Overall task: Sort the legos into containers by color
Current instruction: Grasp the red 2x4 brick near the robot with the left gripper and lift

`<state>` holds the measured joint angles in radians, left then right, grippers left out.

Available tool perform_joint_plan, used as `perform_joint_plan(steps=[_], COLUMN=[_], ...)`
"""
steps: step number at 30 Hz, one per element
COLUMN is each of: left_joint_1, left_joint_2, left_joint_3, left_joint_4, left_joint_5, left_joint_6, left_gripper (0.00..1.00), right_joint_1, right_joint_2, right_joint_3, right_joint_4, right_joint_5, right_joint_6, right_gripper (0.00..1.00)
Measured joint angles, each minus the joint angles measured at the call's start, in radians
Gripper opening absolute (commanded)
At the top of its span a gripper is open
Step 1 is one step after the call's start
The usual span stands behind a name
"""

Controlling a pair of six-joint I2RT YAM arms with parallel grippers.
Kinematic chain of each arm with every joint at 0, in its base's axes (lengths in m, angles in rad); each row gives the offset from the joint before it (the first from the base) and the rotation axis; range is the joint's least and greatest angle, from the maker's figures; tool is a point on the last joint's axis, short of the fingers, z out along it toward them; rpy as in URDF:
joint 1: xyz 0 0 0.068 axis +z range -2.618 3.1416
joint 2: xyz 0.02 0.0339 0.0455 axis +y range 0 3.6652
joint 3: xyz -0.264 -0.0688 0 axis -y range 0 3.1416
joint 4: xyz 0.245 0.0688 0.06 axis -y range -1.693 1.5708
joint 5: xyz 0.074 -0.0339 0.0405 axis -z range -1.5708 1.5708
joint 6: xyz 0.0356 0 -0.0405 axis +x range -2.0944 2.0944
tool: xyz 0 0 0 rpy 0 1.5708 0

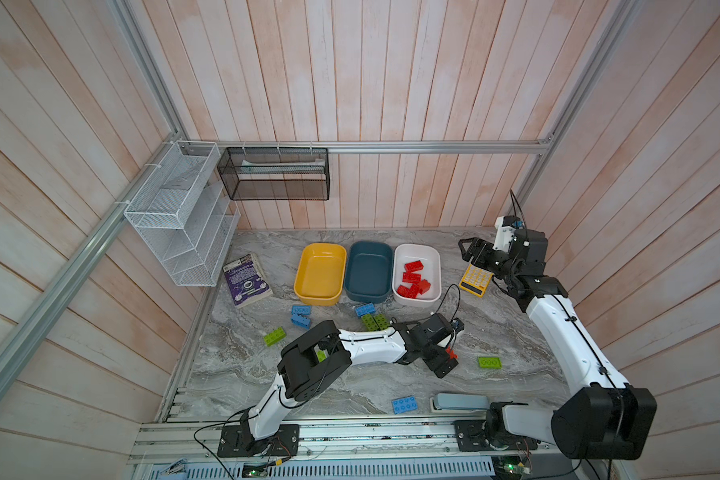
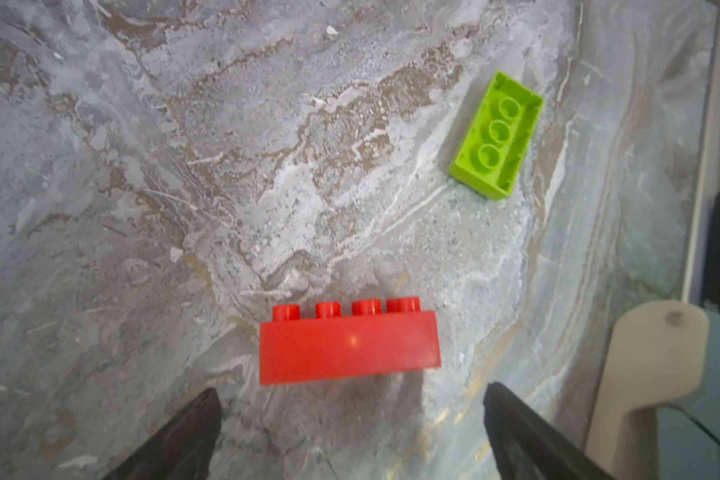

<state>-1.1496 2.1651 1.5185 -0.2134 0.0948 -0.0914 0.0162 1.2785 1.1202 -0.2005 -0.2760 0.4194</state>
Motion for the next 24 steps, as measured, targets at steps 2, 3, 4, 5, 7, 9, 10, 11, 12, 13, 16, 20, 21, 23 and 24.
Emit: perform_joint_plan(steps=[2,3,4,5,7,9,10,11,12,13,16,20,21,23,24], left_joint_1=[0.000,0.000,0.001,0.001,0.001,0.001,0.001,0.001,0.001,0.002,0.004,0.010,0.013,0.022,0.030], left_joint_2=[0.024,0.031,0.038,0.047,0.064,0.076,0.083,0.087,0.089,0.089,0.089,0.086,0.077,0.048,0.026], left_joint_3=[0.018,0.019,0.022,0.026,0.040,0.058,0.064,0.068,0.068,0.068,0.068,0.064,0.053,0.018,-0.002], left_joint_4=[0.016,0.020,0.021,0.022,0.029,0.032,0.035,0.040,0.045,0.046,0.050,0.058,0.061,0.064,0.064], left_joint_5=[0.001,0.002,0.002,0.002,0.001,0.001,0.001,-0.001,-0.003,-0.002,-0.002,0.001,0.000,0.000,0.001], left_joint_6=[0.006,0.008,0.010,0.010,0.016,0.018,0.017,0.016,0.018,0.017,0.018,0.020,0.019,0.019,0.014], left_gripper=[1.00,0.99,0.99,0.98,0.95,0.89,0.85,0.81,0.77,0.72,0.63,0.59,0.59,0.58,0.58], right_joint_1=[0.000,0.000,0.000,0.000,0.000,0.000,0.000,0.000,0.000,0.000,0.000,0.000,0.000,0.000,0.000], right_joint_2=[-0.002,-0.002,-0.002,-0.003,-0.006,-0.008,-0.009,-0.011,-0.012,-0.014,-0.023,-0.028,-0.031,-0.041,-0.050], right_joint_3=[-0.010,-0.013,-0.016,-0.020,-0.027,-0.029,-0.029,-0.029,-0.030,-0.033,-0.051,-0.074,-0.082,-0.100,-0.114], right_joint_4=[0.002,0.001,0.002,0.002,0.003,0.003,0.004,0.005,0.006,0.013,0.023,0.028,0.027,0.029,0.037], right_joint_5=[-0.004,-0.006,-0.007,-0.007,-0.008,-0.009,-0.010,-0.012,-0.014,-0.016,-0.027,-0.030,-0.030,-0.029,-0.030], right_joint_6=[0.000,0.000,0.000,0.000,0.000,0.000,0.000,0.000,0.001,0.002,0.007,0.007,0.007,0.008,0.008], right_gripper=[0.82,0.82,0.82,0.82,0.82,0.82,0.82,0.81,0.81,0.81,0.81,0.81,0.81,0.80,0.80])
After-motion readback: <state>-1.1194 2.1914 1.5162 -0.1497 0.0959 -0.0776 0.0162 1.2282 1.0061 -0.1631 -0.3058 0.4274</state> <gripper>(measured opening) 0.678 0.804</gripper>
